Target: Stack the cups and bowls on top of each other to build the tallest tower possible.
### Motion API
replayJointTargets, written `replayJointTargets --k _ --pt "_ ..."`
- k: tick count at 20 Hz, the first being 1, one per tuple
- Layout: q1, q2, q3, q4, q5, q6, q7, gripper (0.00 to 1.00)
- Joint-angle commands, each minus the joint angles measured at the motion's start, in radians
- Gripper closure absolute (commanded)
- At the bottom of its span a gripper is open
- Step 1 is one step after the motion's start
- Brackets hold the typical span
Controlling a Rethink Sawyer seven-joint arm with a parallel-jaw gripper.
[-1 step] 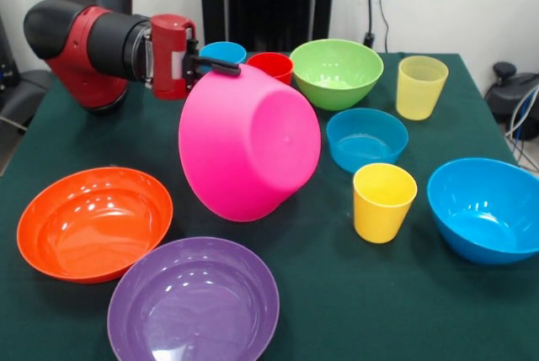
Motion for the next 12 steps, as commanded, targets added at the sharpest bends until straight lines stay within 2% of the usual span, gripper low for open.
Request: replayJointTargets --k 1,12 --pt "0.037 0.016 -0.095 -0.216 0.043 0.088 -0.358 1.0" --pt "0.038 -0.019 -0.089 -0.25 0.071 0.193 -0.362 1.0"
